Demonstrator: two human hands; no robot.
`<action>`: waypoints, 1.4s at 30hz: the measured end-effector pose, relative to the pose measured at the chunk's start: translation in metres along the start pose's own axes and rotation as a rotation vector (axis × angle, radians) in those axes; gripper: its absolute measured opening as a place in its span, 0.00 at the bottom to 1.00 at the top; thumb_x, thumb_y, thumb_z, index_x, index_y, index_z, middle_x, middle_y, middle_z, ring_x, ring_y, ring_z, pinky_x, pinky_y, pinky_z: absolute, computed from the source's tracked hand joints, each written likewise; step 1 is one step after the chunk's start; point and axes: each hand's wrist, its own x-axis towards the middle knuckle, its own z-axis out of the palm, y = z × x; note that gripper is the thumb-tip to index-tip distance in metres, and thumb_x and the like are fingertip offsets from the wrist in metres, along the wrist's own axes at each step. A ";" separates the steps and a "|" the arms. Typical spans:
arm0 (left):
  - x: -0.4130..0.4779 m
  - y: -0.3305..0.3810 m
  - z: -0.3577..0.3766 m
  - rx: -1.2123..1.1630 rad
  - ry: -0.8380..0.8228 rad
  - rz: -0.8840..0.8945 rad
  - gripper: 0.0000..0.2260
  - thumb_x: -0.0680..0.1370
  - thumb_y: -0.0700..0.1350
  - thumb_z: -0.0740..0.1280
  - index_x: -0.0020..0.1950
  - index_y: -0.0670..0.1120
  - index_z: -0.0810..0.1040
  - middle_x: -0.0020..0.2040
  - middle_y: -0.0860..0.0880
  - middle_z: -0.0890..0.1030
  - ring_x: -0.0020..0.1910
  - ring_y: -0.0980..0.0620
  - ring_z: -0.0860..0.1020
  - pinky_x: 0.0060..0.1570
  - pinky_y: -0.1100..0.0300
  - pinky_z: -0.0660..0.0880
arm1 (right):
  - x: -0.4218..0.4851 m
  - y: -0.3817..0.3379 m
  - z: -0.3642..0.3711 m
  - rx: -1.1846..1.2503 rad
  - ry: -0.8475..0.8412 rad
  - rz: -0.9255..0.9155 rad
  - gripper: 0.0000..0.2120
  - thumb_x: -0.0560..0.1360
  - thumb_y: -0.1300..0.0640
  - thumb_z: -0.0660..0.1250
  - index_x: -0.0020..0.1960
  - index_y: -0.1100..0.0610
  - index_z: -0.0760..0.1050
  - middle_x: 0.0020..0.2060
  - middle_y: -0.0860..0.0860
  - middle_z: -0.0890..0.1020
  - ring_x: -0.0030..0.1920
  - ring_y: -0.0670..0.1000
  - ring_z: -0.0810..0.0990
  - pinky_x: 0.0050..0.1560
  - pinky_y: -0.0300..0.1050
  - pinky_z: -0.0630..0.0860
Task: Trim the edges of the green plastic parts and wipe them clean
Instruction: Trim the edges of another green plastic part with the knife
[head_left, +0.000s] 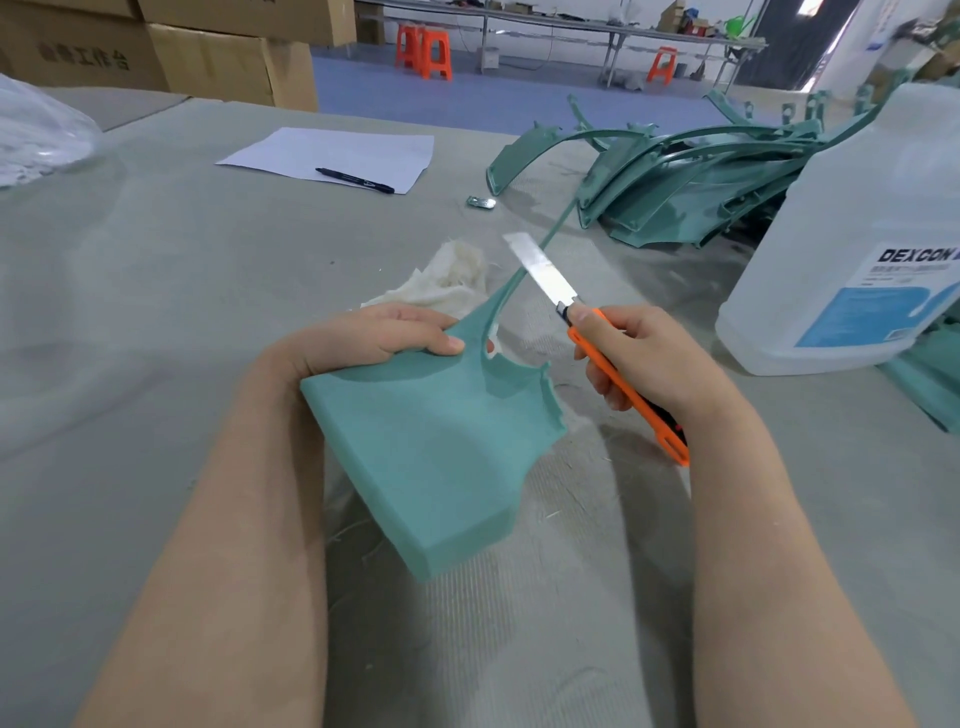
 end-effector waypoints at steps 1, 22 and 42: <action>0.000 0.000 0.000 0.003 0.010 0.004 0.18 0.70 0.47 0.69 0.59 0.48 0.82 0.57 0.42 0.82 0.49 0.45 0.80 0.50 0.54 0.75 | 0.000 0.000 0.000 0.000 -0.023 -0.002 0.21 0.78 0.42 0.62 0.40 0.59 0.77 0.23 0.50 0.75 0.24 0.49 0.71 0.26 0.40 0.72; -0.002 -0.002 -0.004 -0.131 -0.026 0.066 0.15 0.72 0.47 0.66 0.57 0.51 0.83 0.55 0.44 0.83 0.46 0.48 0.82 0.45 0.59 0.79 | -0.005 -0.005 0.000 0.028 -0.392 0.019 0.21 0.78 0.41 0.62 0.35 0.54 0.77 0.25 0.56 0.74 0.22 0.51 0.69 0.24 0.39 0.69; -0.011 0.002 0.002 -0.245 -0.123 0.169 0.09 0.75 0.42 0.66 0.50 0.47 0.85 0.46 0.47 0.85 0.40 0.53 0.83 0.38 0.64 0.78 | -0.016 -0.019 -0.006 0.080 -0.520 0.003 0.20 0.72 0.37 0.63 0.30 0.51 0.76 0.24 0.55 0.73 0.22 0.52 0.68 0.26 0.41 0.67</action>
